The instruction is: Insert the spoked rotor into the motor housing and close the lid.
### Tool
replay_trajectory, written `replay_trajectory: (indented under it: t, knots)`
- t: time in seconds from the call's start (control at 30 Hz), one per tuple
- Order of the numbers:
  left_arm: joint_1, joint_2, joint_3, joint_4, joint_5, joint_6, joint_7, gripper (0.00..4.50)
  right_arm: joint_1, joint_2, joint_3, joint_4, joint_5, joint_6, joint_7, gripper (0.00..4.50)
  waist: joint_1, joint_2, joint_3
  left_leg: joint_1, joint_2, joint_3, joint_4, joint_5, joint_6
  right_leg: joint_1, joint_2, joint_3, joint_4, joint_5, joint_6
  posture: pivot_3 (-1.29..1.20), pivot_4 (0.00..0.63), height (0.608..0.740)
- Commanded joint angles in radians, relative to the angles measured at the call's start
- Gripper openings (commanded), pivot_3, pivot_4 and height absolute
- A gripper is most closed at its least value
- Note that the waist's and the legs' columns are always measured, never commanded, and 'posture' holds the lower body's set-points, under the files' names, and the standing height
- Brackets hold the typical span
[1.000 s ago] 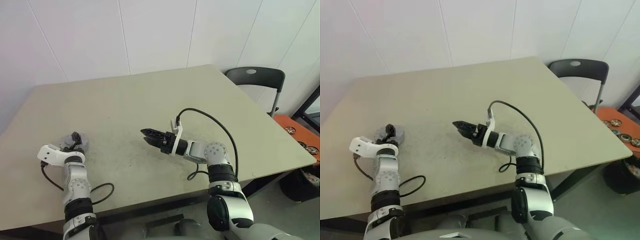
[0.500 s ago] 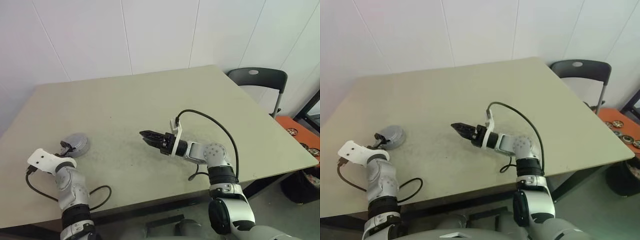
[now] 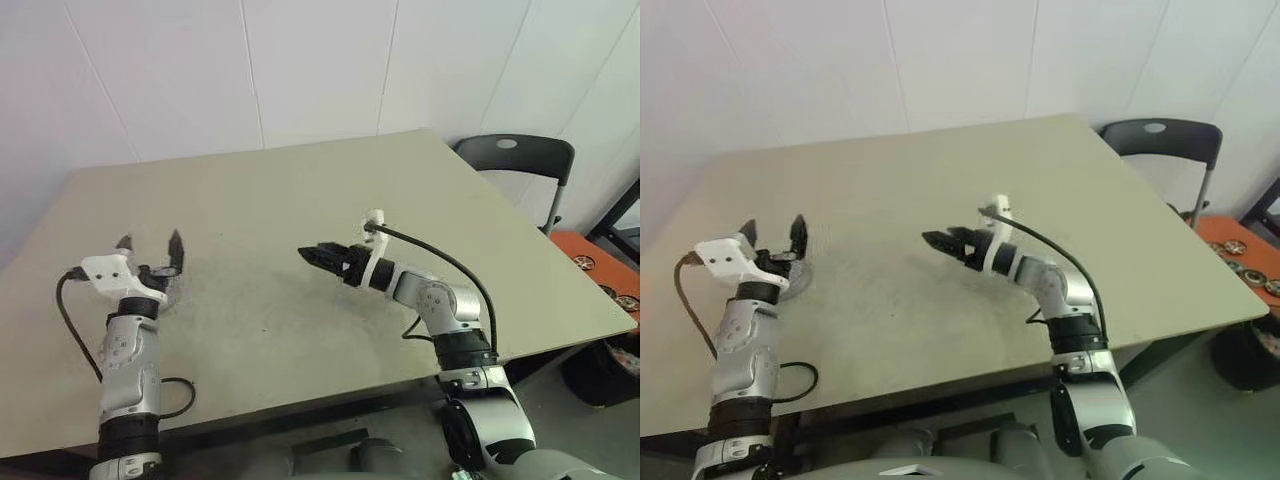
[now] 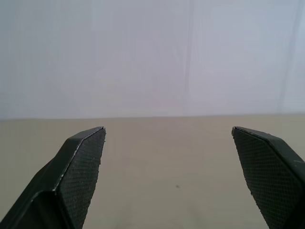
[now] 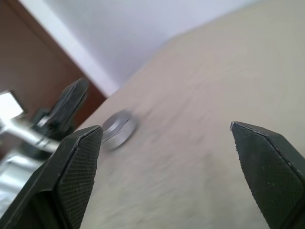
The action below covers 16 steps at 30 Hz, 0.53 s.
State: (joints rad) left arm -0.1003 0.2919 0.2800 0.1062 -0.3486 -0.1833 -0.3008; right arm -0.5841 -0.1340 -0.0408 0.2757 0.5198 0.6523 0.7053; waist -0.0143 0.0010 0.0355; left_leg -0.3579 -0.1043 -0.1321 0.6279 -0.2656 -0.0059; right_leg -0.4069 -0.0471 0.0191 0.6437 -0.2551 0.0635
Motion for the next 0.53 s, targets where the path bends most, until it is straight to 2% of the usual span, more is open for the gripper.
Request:
replay_trajectory:
  t: [0.03,0.13,0.33,0.53]
  knots:
    - [0.056,0.067,-0.101,-0.096,-0.03,0.072,-0.198,4.5,0.019,-0.045,0.05,-0.048,-0.108,-0.188,0.026,4.47,0.001,0.0,0.0,0.0,0.0,0.0,0.0,0.0,0.0,0.0,0.0,0.0,0.0,0.0,0.0,0.0,0.0,0.74]
    - [0.105,0.103,-0.16,-0.157,-0.024,0.104,-0.282,4.5,0.049,-0.084,0.07,-0.049,-0.15,-0.286,0.067,4.47,0.002,0.001,0.001,0.0,0.0,0.0,-0.001,0.0,0.0,0.0,0.0,0.0,-0.001,0.0,0.0,0.0,0.0,0.74]
    - [0.115,0.097,-0.199,-0.212,-0.024,0.136,-0.331,4.5,0.109,-0.127,0.095,-0.056,-0.275,-0.543,0.049,4.47,0.005,0.002,0.001,0.001,0.0,0.0,0.001,0.0,0.0,0.002,0.0,0.0,-0.001,0.0,0.0,0.0,0.0,0.74]
    - [0.115,0.092,-0.22,-0.216,-0.005,0.132,-0.346,4.5,0.185,-0.155,0.112,-0.117,-0.231,-0.525,0.146,4.47,0.007,0.002,0.001,0.001,0.0,0.0,0.0,0.0,0.0,0.002,0.0,0.0,-0.001,0.0,0.0,0.0,0.0,0.74]
